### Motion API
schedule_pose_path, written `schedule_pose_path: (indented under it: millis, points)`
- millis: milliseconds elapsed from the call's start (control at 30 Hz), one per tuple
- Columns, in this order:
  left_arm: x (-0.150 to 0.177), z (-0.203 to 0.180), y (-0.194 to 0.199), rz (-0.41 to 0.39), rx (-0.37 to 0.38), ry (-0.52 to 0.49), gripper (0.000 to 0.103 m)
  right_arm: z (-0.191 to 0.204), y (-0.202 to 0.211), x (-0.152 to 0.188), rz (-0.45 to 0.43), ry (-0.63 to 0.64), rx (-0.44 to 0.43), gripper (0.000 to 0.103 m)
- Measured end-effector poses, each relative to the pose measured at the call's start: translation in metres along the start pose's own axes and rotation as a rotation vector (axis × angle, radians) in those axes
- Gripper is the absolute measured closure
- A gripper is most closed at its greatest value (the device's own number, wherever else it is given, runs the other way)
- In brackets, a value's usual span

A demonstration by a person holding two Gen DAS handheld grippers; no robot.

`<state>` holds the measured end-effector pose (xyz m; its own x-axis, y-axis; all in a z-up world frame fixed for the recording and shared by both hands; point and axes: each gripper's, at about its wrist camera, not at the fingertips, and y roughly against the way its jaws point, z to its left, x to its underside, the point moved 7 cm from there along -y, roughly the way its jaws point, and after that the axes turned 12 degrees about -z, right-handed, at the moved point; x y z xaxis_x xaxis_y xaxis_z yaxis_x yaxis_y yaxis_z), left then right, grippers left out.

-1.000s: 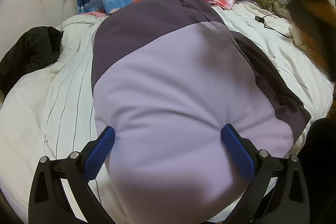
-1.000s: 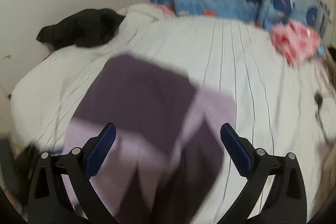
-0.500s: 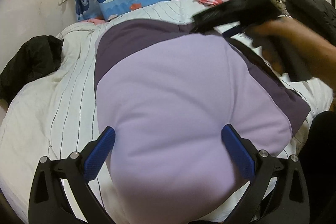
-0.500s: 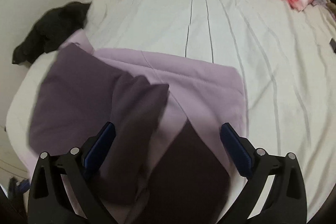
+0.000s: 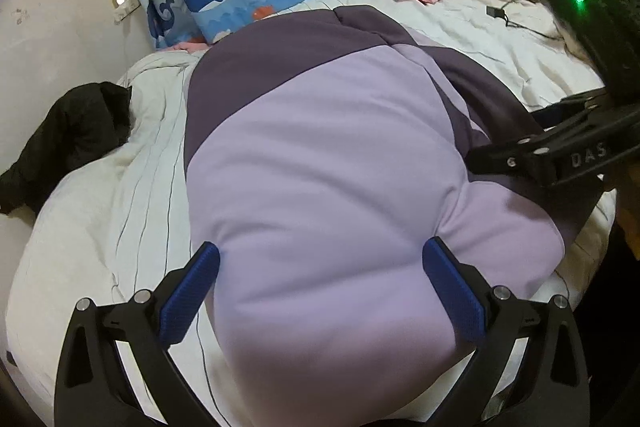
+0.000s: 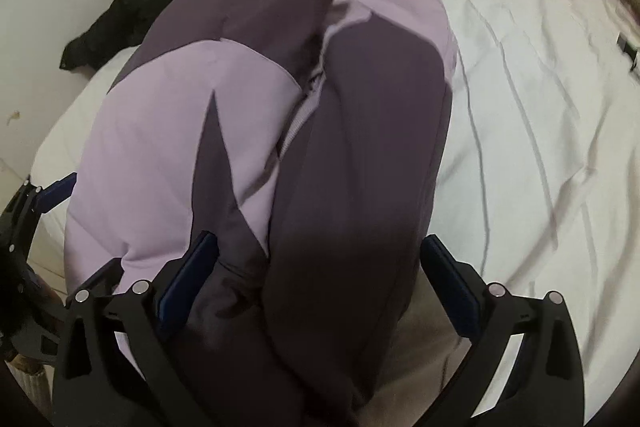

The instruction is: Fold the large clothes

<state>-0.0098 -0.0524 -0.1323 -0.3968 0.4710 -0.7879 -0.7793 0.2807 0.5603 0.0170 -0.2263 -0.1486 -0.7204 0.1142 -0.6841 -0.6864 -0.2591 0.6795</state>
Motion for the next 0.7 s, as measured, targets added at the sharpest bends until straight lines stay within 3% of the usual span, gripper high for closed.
schedule_pose_path:
  millis: [133, 200, 267, 333, 400, 433, 500, 600, 700]
  points:
    - [0.002, 0.005, 0.006, -0.011, -0.003, 0.054, 0.005, 0.008, 0.039, -0.001, -0.08, 0.012, -0.001, 0.007]
    - [0.002, 0.005, 0.008, -0.017, 0.006, 0.066, 0.005, 0.005, 0.035, 0.016, -0.047, 0.0, 0.009, 0.007]
    - [0.002, 0.007, 0.009, -0.013, 0.062, 0.105, 0.006, -0.004, 0.02, 0.032, 0.016, -0.051, -0.036, 0.007]
    - [-0.002, 0.017, 0.017, -0.026, 0.157, 0.209, 0.006, -0.01, 0.024, 0.025, 0.041, -0.122, -0.074, 0.007]
    - [-0.008, 0.042, 0.028, -0.053, 0.292, 0.391, 0.006, -0.007, 0.039, 0.007, -0.009, -0.099, -0.068, 0.007]
    - [-0.01, 0.054, 0.029, -0.06, 0.325, 0.462, 0.006, -0.004, 0.047, -0.004, -0.044, -0.083, -0.068, 0.007]
    - [-0.013, 0.092, 0.021, -0.067, 0.314, 0.607, 0.006, -0.005, 0.054, -0.021, -0.084, -0.082, -0.061, 0.007]
    - [-0.014, 0.122, -0.004, -0.051, 0.315, 0.705, 0.006, -0.015, 0.044, -0.052, -0.124, -0.114, -0.037, 0.007]
    - [-0.004, 0.124, -0.055, 0.077, 0.373, 0.779, 0.006, -0.028, 0.01, -0.05, -0.068, -0.13, 0.032, 0.007]
